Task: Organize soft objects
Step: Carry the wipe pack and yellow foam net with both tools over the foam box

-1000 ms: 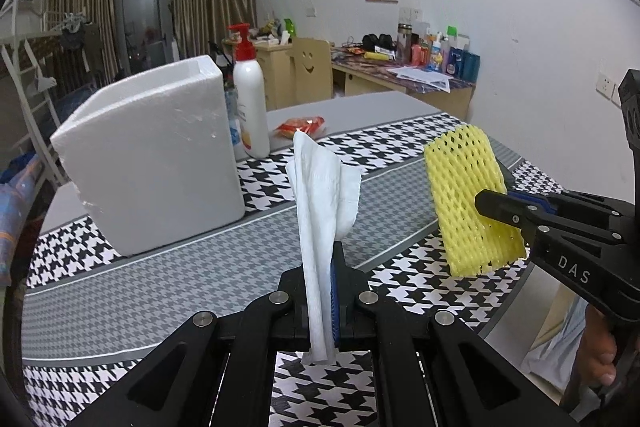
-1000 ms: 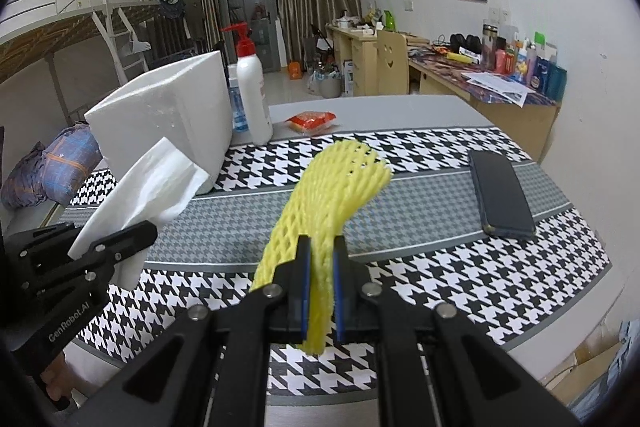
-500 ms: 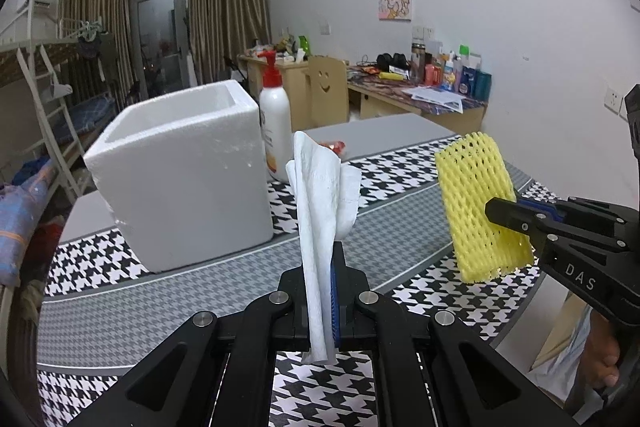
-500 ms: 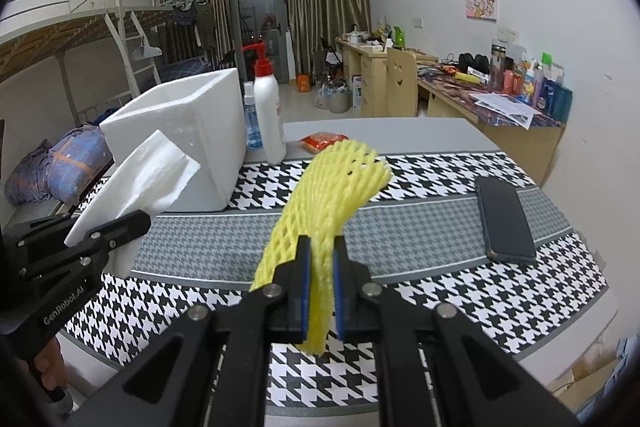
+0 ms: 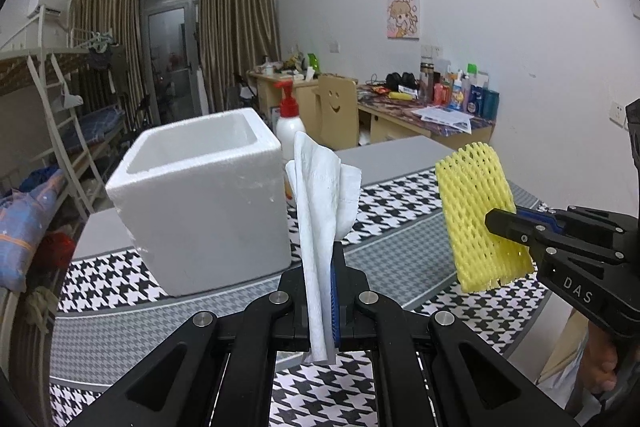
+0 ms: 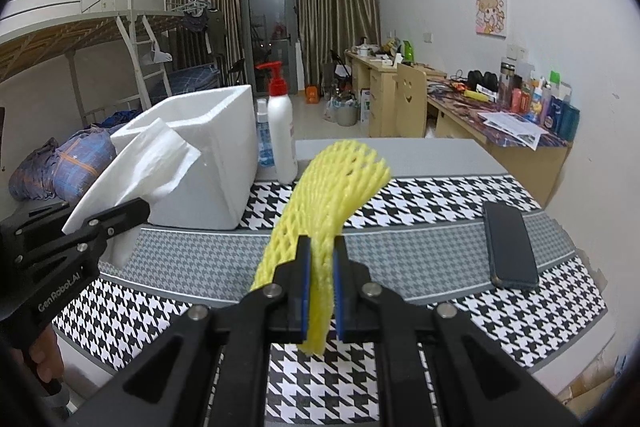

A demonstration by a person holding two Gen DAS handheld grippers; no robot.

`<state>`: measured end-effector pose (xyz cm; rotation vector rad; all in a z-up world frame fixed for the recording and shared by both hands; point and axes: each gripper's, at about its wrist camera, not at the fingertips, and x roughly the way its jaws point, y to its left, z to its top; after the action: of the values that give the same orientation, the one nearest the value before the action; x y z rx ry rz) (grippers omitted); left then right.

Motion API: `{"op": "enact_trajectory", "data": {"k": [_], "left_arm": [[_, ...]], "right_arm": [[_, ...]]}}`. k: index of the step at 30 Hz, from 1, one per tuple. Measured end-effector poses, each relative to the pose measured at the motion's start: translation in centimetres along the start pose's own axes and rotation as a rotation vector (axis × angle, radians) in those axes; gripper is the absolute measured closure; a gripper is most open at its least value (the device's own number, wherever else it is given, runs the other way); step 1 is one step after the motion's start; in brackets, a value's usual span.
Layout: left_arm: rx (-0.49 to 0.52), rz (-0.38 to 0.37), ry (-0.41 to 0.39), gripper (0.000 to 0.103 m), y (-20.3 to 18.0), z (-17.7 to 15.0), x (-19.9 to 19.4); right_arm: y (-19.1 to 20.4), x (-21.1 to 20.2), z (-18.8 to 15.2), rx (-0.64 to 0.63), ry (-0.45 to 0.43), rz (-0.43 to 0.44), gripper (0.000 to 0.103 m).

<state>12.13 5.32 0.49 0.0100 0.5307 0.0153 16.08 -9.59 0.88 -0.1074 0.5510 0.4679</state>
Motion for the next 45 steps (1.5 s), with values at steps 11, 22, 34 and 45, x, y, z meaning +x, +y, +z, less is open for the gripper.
{"op": "enact_trajectory", "data": {"k": [11,22,34,45], "left_arm": [[-0.009,0.026,-0.052,0.097,1.2,1.5,-0.9],[-0.001,0.044,-0.091,0.097,1.6,2.8,-1.4],[-0.005,0.057,-0.114,0.097,2.1,4.3,-1.2],[-0.007,0.088,-0.137,0.097,2.9,5.7,-1.2]], "right_arm": [[1.1,0.1,1.7,-0.035,-0.04,0.015,0.09],[1.8,-0.1,2.8,-0.049,-0.07,0.029,0.09],[2.7,0.2,5.0,-0.073,-0.091,0.04,0.09],[3.7,0.8,7.0,-0.088,-0.104,0.049,0.09]]}}
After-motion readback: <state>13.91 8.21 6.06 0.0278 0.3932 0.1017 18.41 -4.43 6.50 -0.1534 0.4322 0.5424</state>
